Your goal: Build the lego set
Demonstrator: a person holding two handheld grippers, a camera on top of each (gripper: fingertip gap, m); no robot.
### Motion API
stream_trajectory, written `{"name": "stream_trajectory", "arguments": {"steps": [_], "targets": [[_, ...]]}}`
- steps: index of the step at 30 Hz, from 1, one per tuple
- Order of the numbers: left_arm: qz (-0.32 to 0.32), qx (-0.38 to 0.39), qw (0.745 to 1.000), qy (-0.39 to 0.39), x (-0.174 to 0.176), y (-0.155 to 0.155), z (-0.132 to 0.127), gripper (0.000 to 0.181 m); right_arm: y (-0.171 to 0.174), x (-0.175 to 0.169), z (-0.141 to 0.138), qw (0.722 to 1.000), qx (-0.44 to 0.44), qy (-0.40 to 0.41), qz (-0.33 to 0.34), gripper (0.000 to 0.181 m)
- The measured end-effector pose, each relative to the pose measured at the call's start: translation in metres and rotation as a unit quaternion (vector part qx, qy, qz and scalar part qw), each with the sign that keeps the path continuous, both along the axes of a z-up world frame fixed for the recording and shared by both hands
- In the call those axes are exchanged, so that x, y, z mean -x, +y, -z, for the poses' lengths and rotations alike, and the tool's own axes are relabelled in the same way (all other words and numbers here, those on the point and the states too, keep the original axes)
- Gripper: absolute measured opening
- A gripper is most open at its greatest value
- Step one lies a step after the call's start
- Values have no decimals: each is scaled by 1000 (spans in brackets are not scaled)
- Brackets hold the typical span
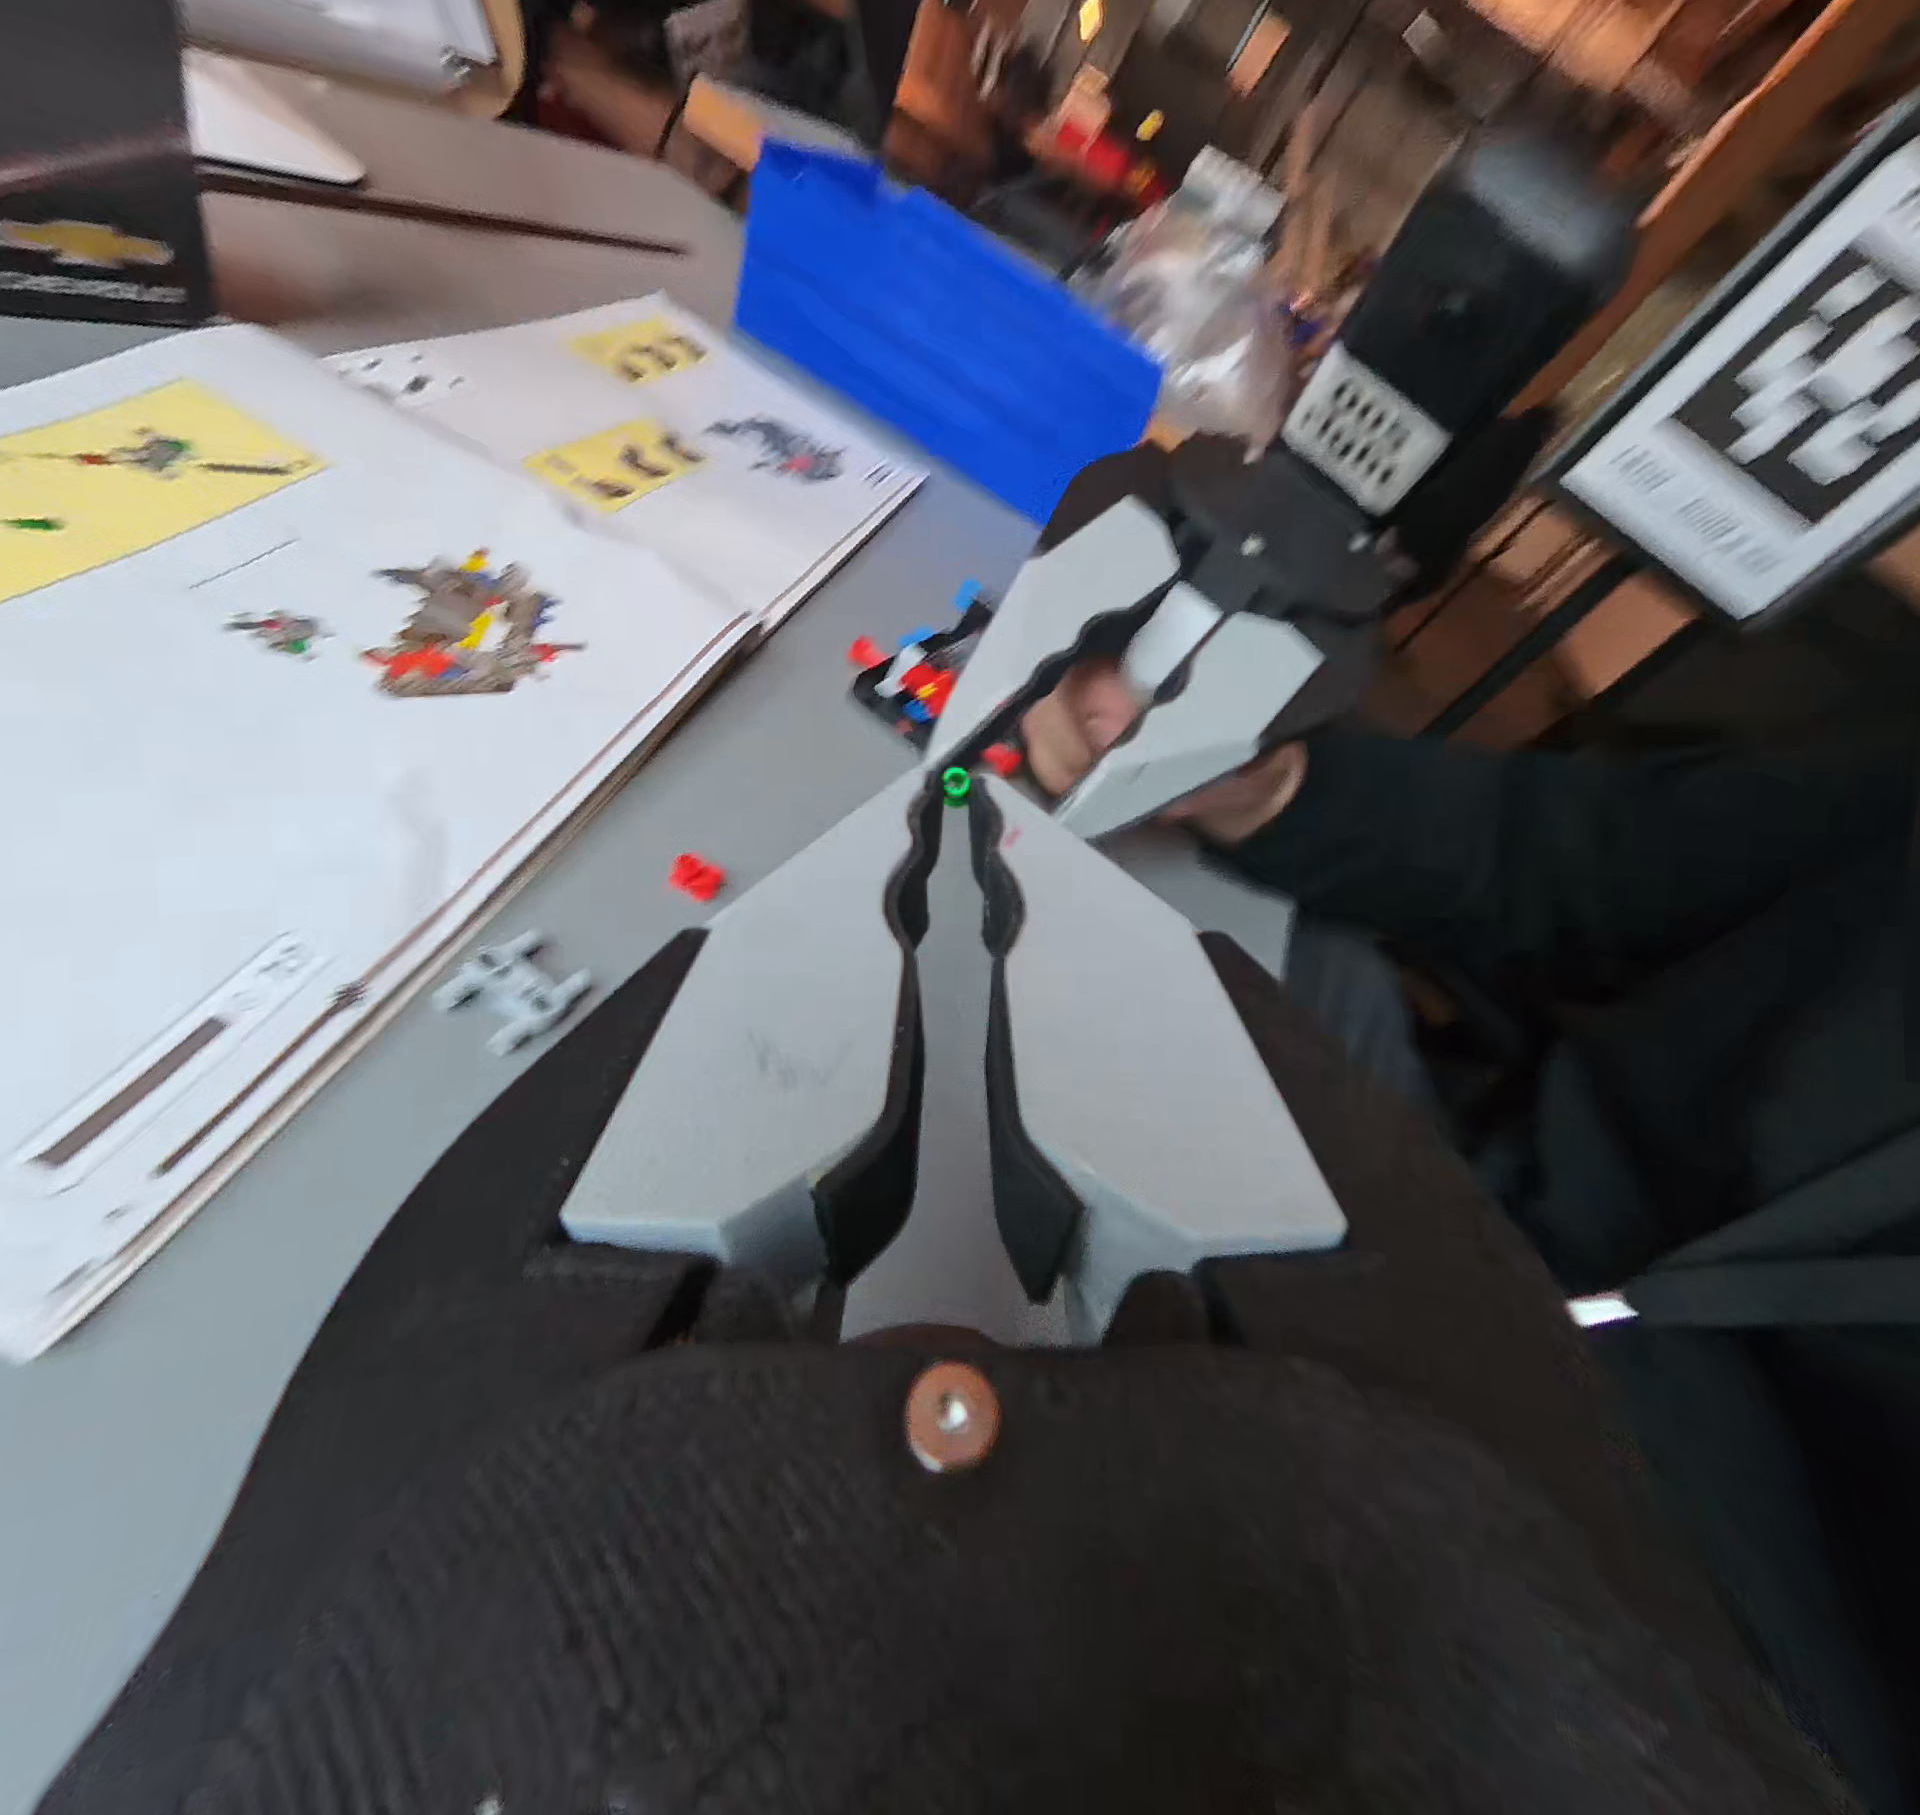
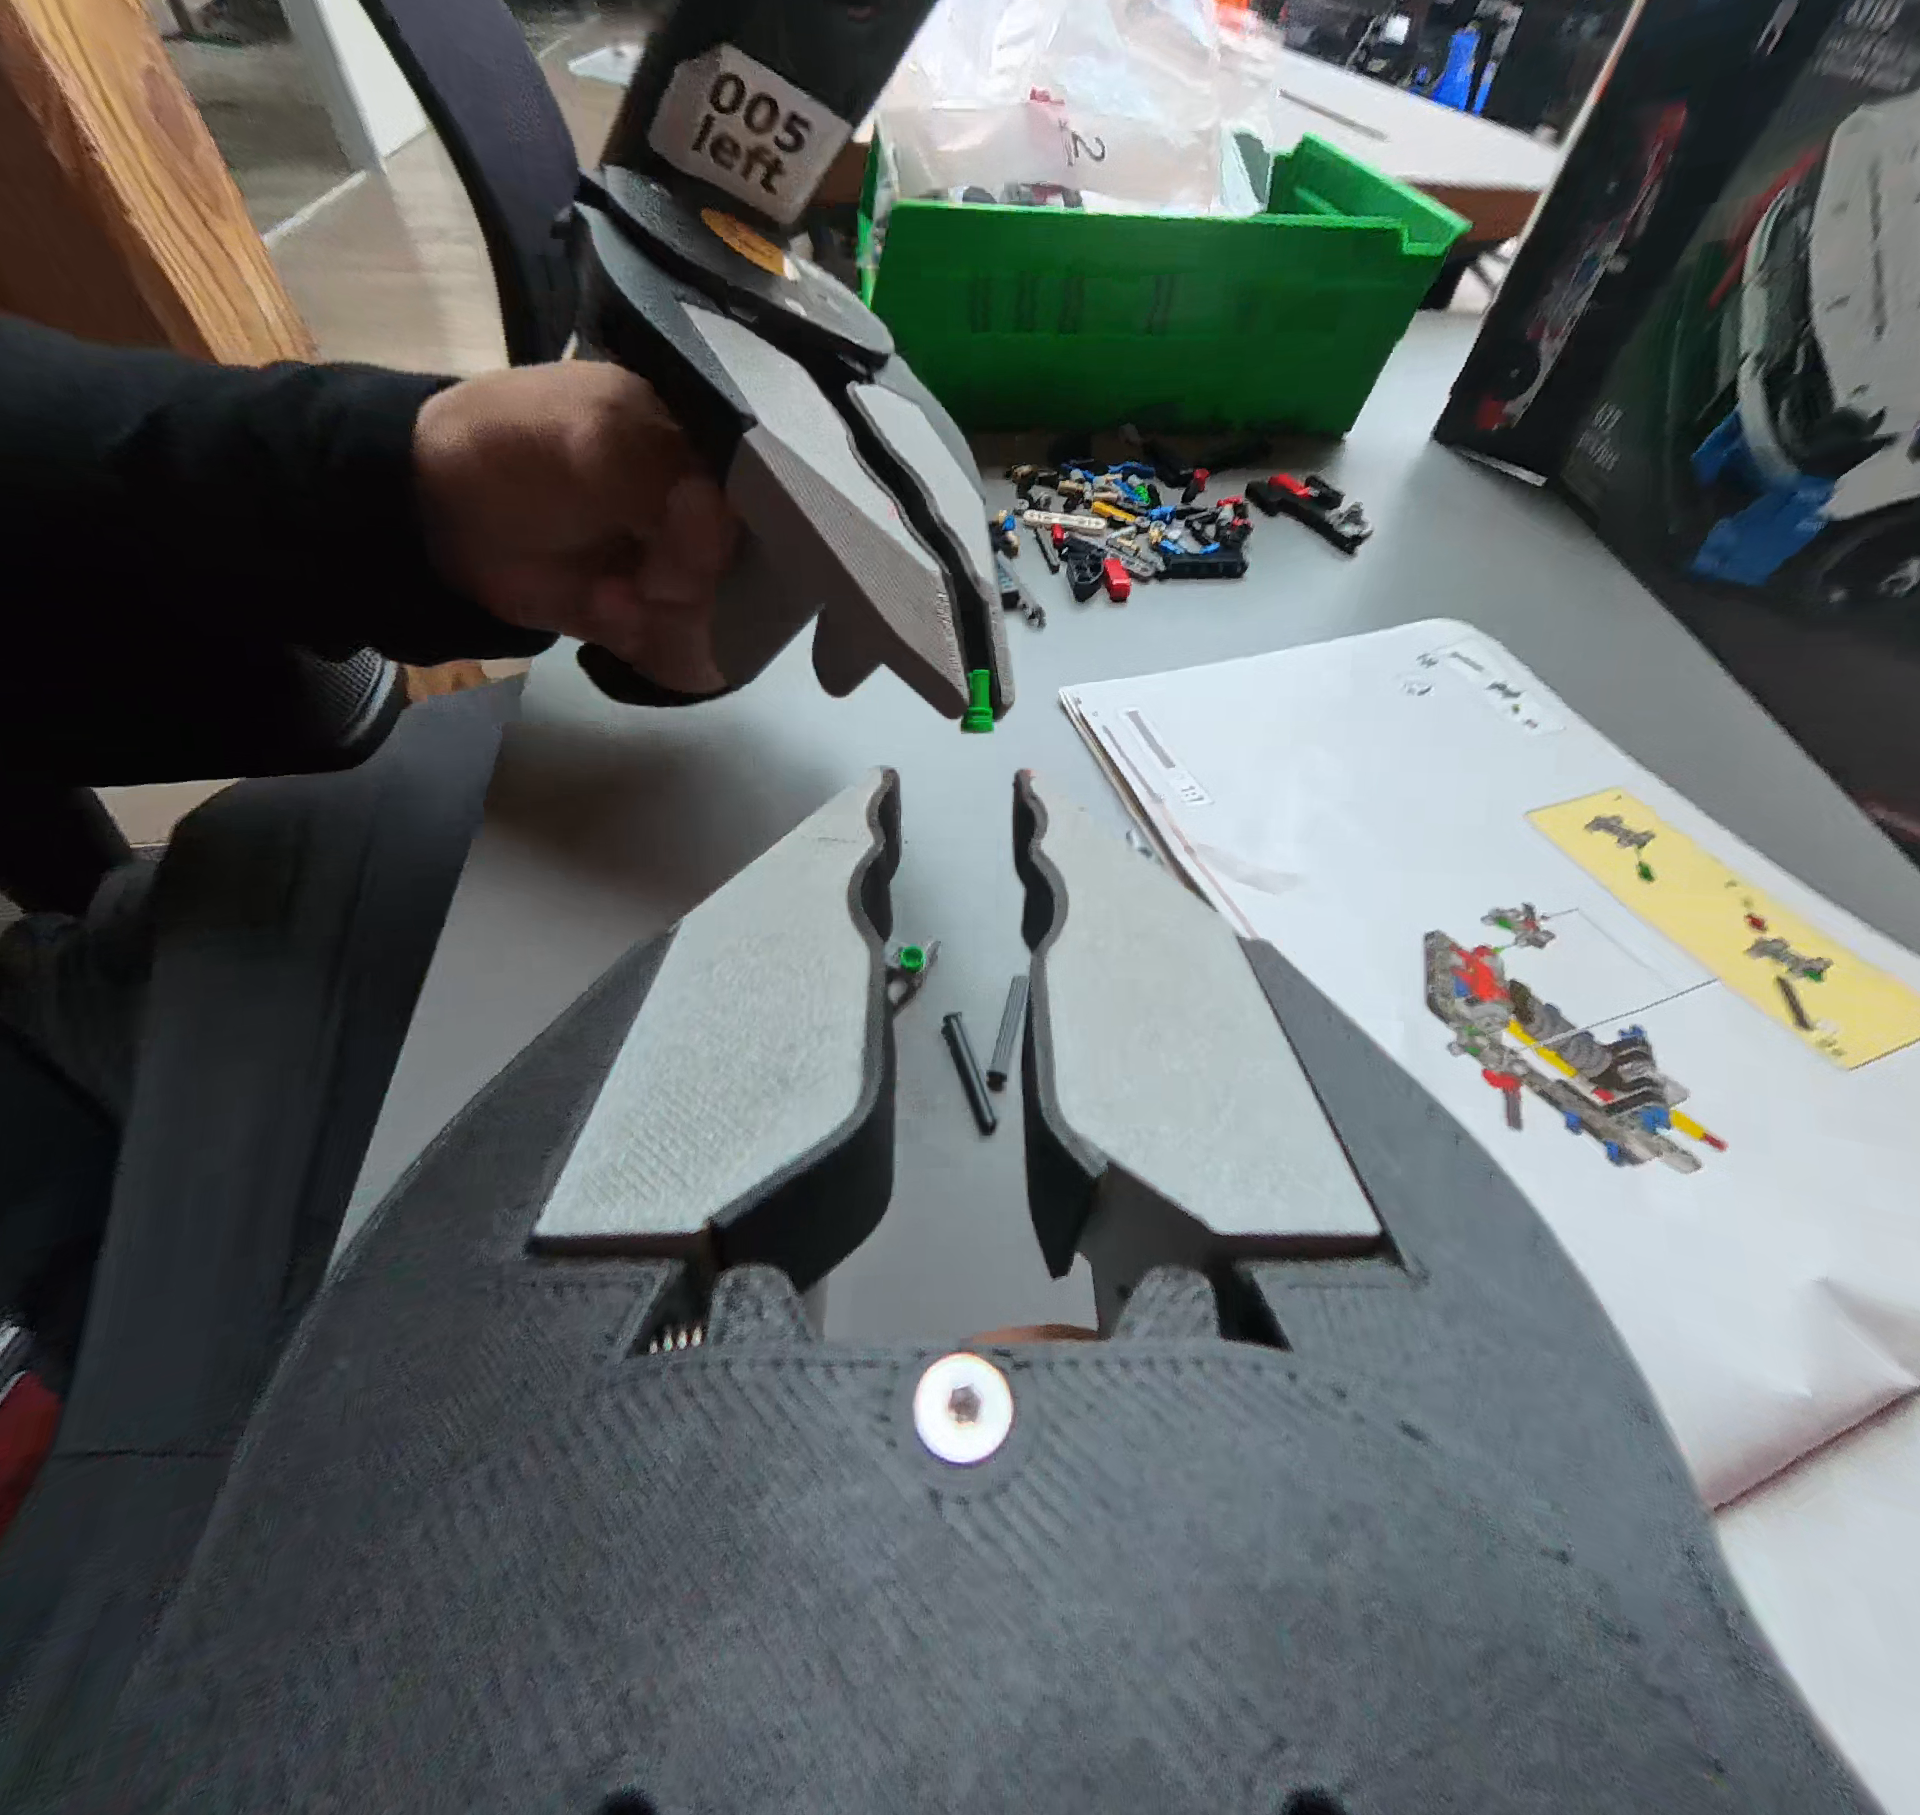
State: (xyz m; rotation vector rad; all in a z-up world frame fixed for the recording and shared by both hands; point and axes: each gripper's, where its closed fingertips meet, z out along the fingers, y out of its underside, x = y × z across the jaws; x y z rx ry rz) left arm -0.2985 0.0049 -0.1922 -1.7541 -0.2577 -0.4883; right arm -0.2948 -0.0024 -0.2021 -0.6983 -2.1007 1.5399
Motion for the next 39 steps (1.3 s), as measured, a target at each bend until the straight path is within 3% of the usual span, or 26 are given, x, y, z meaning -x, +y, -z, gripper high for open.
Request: {"name": "stream_trajectory", "arguments": {"steps": [5, 13, 39], "targets": [[49, -77, 990, -108, -26, 4, -27, 2, 0, -5, -22, 995, -20, 98, 25, 16], [37, -105, 978, -176, -25, 7, -23, 2, 0, -7, -24, 985, -69, 151, 49, 7], [-27, -98, 980, -168, -14, 9, -13, 2, 5, 1, -16, 974, -125, 170, 88, 4]]}}
